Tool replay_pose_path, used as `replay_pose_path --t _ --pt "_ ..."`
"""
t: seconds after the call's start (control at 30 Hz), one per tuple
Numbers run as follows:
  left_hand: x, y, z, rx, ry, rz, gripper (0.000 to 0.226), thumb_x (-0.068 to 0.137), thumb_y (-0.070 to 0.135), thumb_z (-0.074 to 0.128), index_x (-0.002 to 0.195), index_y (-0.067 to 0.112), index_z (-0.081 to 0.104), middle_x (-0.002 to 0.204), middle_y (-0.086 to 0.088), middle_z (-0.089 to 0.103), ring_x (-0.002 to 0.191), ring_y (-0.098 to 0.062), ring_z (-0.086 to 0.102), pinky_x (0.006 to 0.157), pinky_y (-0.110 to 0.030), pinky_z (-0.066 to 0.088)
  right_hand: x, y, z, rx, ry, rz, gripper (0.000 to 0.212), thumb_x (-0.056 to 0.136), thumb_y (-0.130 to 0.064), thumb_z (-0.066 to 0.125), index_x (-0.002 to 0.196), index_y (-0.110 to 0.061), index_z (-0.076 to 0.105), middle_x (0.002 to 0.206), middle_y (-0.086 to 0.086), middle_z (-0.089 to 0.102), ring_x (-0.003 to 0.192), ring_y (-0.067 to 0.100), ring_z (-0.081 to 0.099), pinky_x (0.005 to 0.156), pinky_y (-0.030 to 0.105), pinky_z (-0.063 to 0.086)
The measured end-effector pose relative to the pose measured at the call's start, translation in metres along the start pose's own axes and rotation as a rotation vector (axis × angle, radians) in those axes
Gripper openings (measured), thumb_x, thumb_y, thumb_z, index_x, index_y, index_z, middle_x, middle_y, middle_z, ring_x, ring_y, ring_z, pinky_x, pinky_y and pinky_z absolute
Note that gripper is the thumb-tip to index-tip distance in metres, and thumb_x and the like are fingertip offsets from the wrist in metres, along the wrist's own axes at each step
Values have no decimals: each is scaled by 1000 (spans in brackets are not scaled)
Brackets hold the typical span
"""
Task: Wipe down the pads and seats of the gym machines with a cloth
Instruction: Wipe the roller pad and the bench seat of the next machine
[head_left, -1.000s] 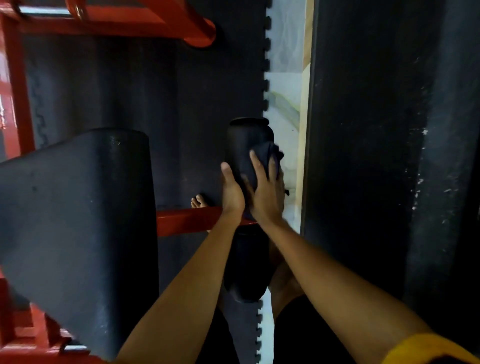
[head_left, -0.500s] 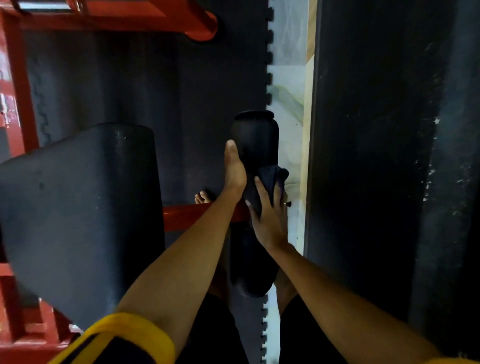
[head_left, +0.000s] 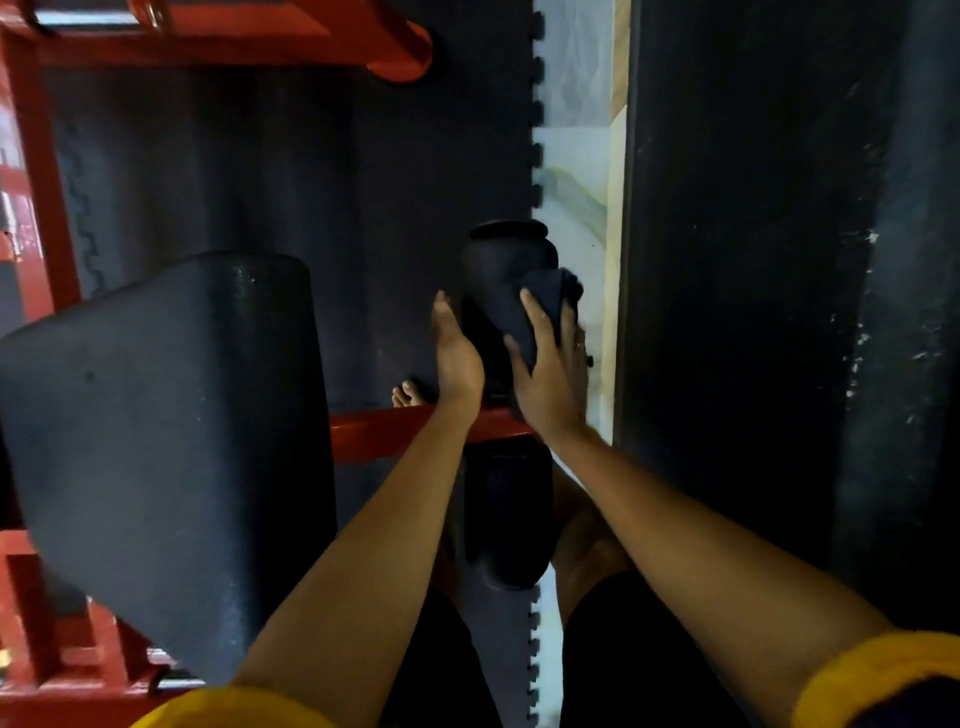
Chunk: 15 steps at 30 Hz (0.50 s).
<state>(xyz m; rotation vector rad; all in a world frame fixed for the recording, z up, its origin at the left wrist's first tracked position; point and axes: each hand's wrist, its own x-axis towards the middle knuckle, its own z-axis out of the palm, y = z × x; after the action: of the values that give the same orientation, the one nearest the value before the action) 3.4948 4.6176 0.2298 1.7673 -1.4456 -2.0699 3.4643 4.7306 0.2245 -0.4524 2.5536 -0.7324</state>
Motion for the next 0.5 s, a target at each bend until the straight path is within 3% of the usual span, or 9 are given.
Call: replay_pose_path --t 0.1,0.2,0.3,0.37,0.43,0.5 --pt "15 -2 -4 -41 -65 -179 69 103 65 19 153 22 39 155 -1 44 142 -18 41 123 -37 27 -50 16 4 10 -114 -19 61 102 -55 38 159 -43 20 167 16 17 151 40 23 113 57 37" --pt "1 -5 2 -45 -138 -162 70 104 63 20 146 15 50 141 -1 57 130 -16 54 112 -30 40 -50 18 1 21 -132 -7 60 102 -52 40 158 -45 20 167 17 16 151 43 23 113 59 37" --pt "-24 -10 11 13 -54 -45 70 104 61 26 154 14 40 154 0 45 142 -10 40 122 -31 27 1 -3 -1 1 -60 37 58 103 -44 47 158 -42 27 166 15 19 144 44 33 110 59 40" --pt "-35 -13 12 152 -14 71 63 106 55 24 157 19 32 162 3 32 146 -3 27 121 -22 18 43 -16 -4 -15 -17 55 56 104 -50 41 157 -40 31 166 12 21 142 43 36 112 57 38" --pt "-35 -10 9 174 -20 118 55 109 47 23 157 20 32 161 5 33 142 2 29 113 -13 21 66 -21 -6 -4 17 62 57 103 -52 35 157 -37 33 166 12 22 143 41 35 113 55 35" --pt "-28 -5 2 154 -6 118 54 109 46 22 157 21 31 161 4 35 143 -4 32 116 -18 24 59 -17 -6 9 23 55 57 103 -54 33 158 -37 32 167 11 21 147 39 31 116 52 32"
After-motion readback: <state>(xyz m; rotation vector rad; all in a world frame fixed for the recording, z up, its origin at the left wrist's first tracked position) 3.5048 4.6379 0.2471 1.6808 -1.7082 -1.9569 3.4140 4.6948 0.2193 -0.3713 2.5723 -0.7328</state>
